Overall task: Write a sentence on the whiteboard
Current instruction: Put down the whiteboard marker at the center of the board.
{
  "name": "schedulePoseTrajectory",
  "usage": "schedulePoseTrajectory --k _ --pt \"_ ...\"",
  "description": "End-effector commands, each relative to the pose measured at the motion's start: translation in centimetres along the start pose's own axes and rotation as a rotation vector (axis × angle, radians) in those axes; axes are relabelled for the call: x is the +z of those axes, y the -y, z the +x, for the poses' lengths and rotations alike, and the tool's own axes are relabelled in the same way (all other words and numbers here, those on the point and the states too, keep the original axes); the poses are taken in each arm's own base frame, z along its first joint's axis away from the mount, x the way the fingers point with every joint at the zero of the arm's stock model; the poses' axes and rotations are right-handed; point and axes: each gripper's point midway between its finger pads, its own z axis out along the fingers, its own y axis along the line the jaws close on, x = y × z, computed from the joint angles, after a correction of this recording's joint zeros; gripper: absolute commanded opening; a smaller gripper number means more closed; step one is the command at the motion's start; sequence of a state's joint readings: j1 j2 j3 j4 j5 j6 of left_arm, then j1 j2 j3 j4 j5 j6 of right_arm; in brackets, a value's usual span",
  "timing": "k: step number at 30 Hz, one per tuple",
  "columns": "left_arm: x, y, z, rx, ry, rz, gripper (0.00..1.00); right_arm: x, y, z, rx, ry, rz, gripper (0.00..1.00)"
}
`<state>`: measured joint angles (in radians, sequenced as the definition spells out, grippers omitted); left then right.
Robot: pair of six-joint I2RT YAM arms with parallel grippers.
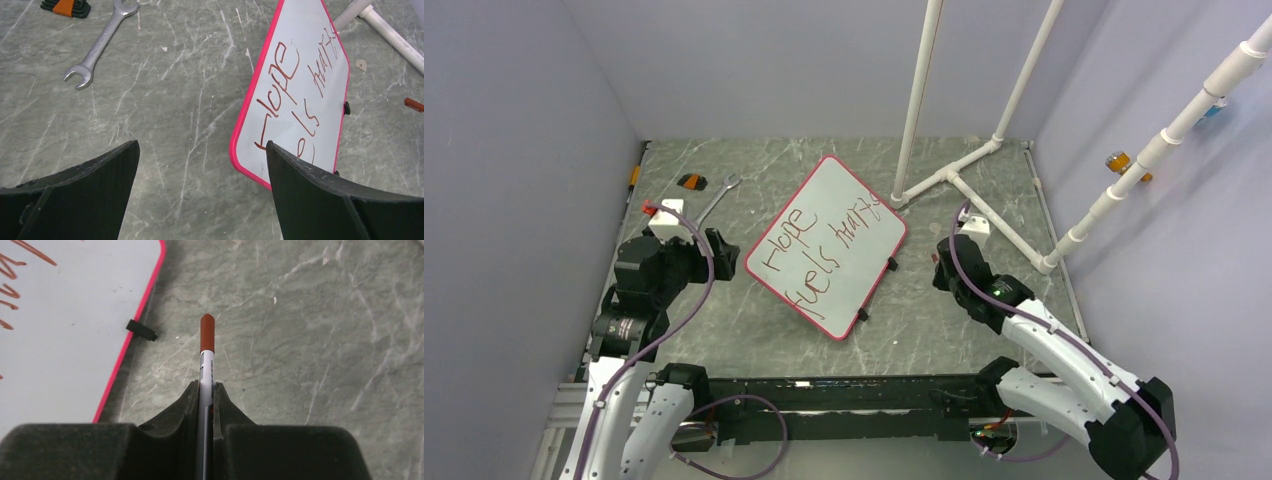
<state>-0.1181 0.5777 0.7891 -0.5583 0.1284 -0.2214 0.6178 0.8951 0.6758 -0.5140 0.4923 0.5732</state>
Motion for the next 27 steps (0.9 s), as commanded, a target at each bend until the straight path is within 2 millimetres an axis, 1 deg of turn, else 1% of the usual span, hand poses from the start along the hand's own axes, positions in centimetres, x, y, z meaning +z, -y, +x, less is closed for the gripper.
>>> schedulePoseTrajectory --k 1,4,9,14,19,23,27 --pt "0.1 -0.5 -0.9 0.020 0.035 -0.027 0.99 1.5 -1.2 0.9 0.076 -0.054 -0.090 0.00" --pt "0.2 -0.5 -0.9 0.021 0.034 -0.025 0.98 2.7 -1.1 1.8 0.116 -0.089 -0.109 0.00" --pt "0.2 -0.4 -0.9 0.022 0.035 -0.022 0.98 3.9 -1.0 3.7 0.157 -0.145 -0.118 0.00" --pt "0.1 -0.6 -0.9 0.021 0.035 -0.030 0.98 4.7 -0.5 5.8 0.192 -0.195 -0.095 0.00" --pt "0.1 -0.8 -0.9 0.018 0.036 -0.042 0.98 4.8 0.0 7.5 0.250 -0.223 -0.077 0.00" --pt "0.1 -0.8 -0.9 0.017 0.036 -0.045 0.98 4.6 0.5 8.8 0.285 -0.246 -0.063 0.07" --pt "0.1 -0.9 -1.0 0.017 0.040 -0.049 0.97 4.3 1.1 9.3 0.309 -0.245 -0.044 0.13"
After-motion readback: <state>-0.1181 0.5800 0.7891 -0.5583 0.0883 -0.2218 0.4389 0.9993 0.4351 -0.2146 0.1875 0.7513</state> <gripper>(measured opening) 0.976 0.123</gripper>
